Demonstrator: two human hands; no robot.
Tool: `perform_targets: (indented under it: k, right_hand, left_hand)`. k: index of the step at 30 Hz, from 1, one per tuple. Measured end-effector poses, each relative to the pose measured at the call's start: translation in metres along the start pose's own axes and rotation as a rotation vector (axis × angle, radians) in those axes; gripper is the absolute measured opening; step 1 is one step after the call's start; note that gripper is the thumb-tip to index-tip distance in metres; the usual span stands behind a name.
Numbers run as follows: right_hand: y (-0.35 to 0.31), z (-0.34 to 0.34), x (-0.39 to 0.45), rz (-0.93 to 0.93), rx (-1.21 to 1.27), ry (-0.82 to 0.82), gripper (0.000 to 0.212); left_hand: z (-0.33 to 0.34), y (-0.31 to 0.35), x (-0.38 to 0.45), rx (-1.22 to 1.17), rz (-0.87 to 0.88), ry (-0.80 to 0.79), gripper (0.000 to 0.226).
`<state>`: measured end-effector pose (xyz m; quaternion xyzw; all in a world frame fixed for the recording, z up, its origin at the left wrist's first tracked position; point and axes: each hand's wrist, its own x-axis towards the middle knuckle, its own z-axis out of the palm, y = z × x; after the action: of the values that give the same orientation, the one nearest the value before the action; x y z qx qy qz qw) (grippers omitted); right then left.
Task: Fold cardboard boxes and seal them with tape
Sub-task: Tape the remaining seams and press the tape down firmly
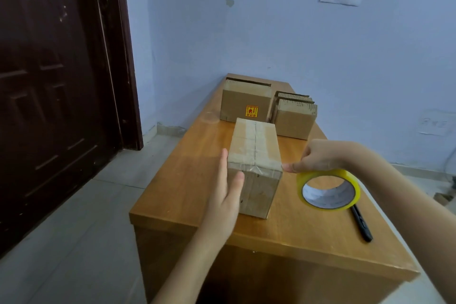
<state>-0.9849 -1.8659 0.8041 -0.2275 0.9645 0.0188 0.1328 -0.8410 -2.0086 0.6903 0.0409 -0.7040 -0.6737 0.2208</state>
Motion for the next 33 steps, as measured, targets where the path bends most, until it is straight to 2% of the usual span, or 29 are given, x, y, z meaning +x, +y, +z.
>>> perform_targets:
  k: [4, 7, 10, 12, 13, 15, 17, 19, 21, 23, 25, 28, 30, 33]
  right_hand:
    - [0.001, 0.002, 0.000, -0.003, -0.011, 0.003, 0.060]
    - [0.000, 0.001, 0.002, 0.010, 0.005, 0.011, 0.059]
    - [0.003, 0.001, 0.006, 0.023, 0.025, -0.008, 0.061]
    - [0.003, 0.002, 0.007, 0.023, 0.038, -0.019, 0.063]
    - [0.003, 0.002, 0.007, 0.021, 0.039, -0.020, 0.063]
    - [0.003, 0.002, 0.007, 0.019, 0.044, -0.019, 0.062]
    - [0.003, 0.003, 0.007, 0.026, 0.056, -0.033, 0.063]
    - [0.003, 0.002, 0.007, 0.035, 0.060, -0.037, 0.067]
    - [0.004, 0.002, 0.007, 0.037, 0.057, -0.033, 0.068]
    - [0.005, 0.002, 0.007, 0.043, 0.056, -0.036, 0.066]
    - [0.004, 0.004, 0.007, 0.043, 0.060, -0.036, 0.072]
    - [0.004, 0.004, 0.007, 0.062, 0.058, -0.032, 0.086]
    - [0.005, 0.004, 0.008, 0.063, 0.036, -0.025, 0.084]
    - [0.005, 0.004, 0.008, 0.071, 0.035, -0.017, 0.084]
  left_hand:
    - [0.009, -0.014, -0.001, 0.152, 0.071, 0.030, 0.062]
    - [0.009, -0.023, -0.003, 0.165, 0.067, 0.030, 0.063]
    - [-0.003, -0.034, -0.006, 0.228, -0.064, -0.012, 0.063]
    - [-0.015, -0.032, -0.008, 0.345, -0.168, -0.016, 0.065]
    - [-0.019, -0.027, -0.009, 0.418, -0.167, 0.007, 0.069]
    - [-0.022, -0.009, -0.005, 0.652, 0.015, 0.069, 0.072]
    - [-0.019, 0.009, 0.002, 0.971, 0.312, 0.101, 0.064]
    - [-0.013, 0.020, 0.010, 1.184, 0.476, 0.072, 0.053]
    - [-0.007, 0.027, 0.012, 1.286, 0.471, -0.034, 0.044]
    - [-0.008, 0.026, 0.011, 1.354, 0.456, -0.092, 0.050]
    - [-0.009, 0.028, 0.013, 1.387, 0.500, -0.080, 0.050]
    - [0.001, 0.042, 0.020, 1.382, 0.509, -0.054, 0.037]
    - [0.008, 0.042, 0.024, 1.353, 0.477, -0.073, 0.047]
    - [0.019, 0.033, 0.023, 1.401, 0.469, -0.205, 0.066]
